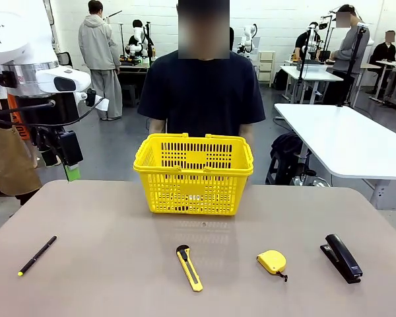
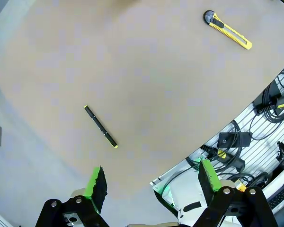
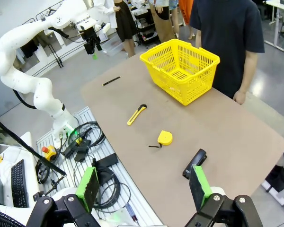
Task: Place the items the person wants into the basket.
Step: Pick up the item the person points to and place it in the Market Basket.
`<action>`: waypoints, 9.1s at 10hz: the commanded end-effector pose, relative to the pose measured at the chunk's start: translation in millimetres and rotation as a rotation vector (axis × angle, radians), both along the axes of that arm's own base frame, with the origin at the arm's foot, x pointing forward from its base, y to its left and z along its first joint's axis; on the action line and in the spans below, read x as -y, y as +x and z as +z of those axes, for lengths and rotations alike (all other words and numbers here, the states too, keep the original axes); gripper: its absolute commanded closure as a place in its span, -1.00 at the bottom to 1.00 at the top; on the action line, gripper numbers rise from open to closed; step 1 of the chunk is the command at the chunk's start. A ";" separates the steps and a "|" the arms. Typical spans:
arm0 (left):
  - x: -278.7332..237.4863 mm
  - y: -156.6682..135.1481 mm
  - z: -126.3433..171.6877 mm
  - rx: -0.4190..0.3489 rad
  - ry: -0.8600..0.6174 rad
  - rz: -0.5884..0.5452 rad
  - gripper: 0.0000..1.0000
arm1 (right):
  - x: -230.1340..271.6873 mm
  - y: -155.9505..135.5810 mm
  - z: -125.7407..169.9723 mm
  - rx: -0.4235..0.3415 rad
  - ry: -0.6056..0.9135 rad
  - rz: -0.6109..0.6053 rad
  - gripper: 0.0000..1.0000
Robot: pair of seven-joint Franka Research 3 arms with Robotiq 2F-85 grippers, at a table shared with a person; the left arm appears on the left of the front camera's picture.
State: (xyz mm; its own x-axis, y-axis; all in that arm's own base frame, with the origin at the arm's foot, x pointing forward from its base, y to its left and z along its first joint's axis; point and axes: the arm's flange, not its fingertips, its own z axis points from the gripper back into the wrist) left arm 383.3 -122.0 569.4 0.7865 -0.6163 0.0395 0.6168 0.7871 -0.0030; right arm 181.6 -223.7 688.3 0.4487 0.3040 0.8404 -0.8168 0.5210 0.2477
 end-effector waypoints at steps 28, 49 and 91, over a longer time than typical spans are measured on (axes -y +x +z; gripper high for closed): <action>-342.4 -183.7 107.7 0.460 -0.685 -0.152 -1.00 | -0.7 -0.4 2.8 0.020 0.012 0.011 -1.00; -342.4 -183.7 107.7 0.460 -0.685 -0.152 -1.00 | -170.2 78.2 2.0 -0.365 -0.420 0.001 -1.00; -342.4 -183.7 107.7 0.460 -0.685 -0.152 -1.00 | -448.2 224.1 -381.3 -0.471 -0.974 -0.173 -1.00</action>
State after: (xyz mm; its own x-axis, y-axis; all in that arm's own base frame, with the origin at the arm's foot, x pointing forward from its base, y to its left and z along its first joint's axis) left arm 200.7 220.6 677.4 0.5321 -0.4345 0.7267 0.7585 0.6260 -0.1810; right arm 399.0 220.6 309.3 0.7482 0.6634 0.0085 -0.6629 0.7480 -0.0306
